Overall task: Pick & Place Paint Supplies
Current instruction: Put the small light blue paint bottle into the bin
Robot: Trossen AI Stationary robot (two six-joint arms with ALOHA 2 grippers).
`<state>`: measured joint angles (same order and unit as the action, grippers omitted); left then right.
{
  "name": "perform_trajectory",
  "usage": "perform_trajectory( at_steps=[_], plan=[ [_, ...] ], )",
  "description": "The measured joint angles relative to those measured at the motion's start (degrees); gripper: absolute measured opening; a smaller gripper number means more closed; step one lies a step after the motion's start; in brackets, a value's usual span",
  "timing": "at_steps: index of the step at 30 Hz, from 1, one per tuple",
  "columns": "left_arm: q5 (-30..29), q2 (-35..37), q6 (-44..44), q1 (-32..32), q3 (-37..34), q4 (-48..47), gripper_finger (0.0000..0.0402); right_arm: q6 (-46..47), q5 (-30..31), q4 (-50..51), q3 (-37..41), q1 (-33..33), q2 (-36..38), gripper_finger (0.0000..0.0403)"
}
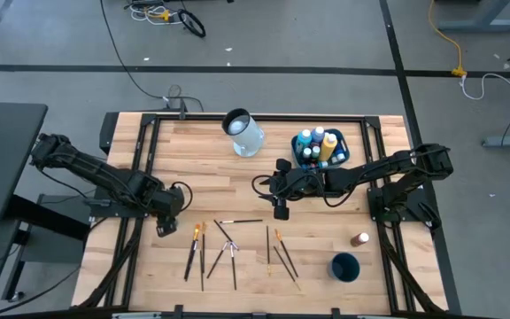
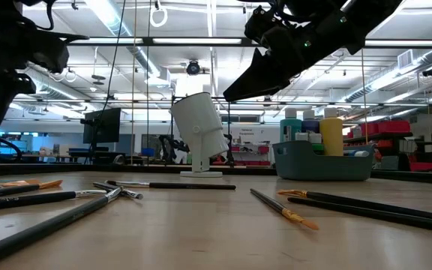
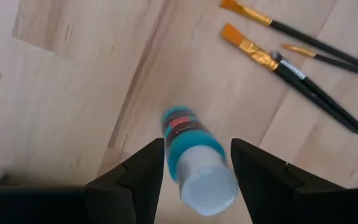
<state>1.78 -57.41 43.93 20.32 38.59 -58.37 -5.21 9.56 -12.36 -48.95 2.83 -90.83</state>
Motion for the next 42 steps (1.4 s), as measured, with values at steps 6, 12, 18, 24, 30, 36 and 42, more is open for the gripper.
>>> perform_trajectory(
  at_steps=[6,12,18,24,30,36,42],
  plan=[
    [1.18,0.00,-0.08,0.02,0.00,-2.21,0.0194,0.00,-0.02,0.00,0.00,0.00,0.00,0.0206],
    [1.53,0.00,-2.47,0.01,0.00,-2.67,0.0189,-0.01,-0.01,0.00,0.00,0.00,0.00,0.0206],
    [1.40,0.09,-2.88,0.00,0.15,-2.12,0.0131,-0.01,0.00,-0.21,0.00,0.00,0.00,0.0206],
    [-0.77,-0.07,-9.40,-0.52,1.23,6.05,0.0127,0.82,-0.07,-5.05,0.00,0.00,0.00,0.0206],
    [-6.46,-0.04,-26.59,-2.54,2.57,24.78,0.0136,3.96,-3.30,-14.30,-0.02,-0.04,-0.71,0.0206],
    [-7.07,-3.78,-45.57,-7.36,2.69,36.66,0.0128,1.79,-11.07,-27.79,-0.04,0.33,-5.57,0.0225],
    [-6.41,-10.70,-58.29,-12.46,3.78,42.60,0.0139,5.48,-10.22,-25.90,-2.42,-0.04,-7.39,0.0256]
  ],
)
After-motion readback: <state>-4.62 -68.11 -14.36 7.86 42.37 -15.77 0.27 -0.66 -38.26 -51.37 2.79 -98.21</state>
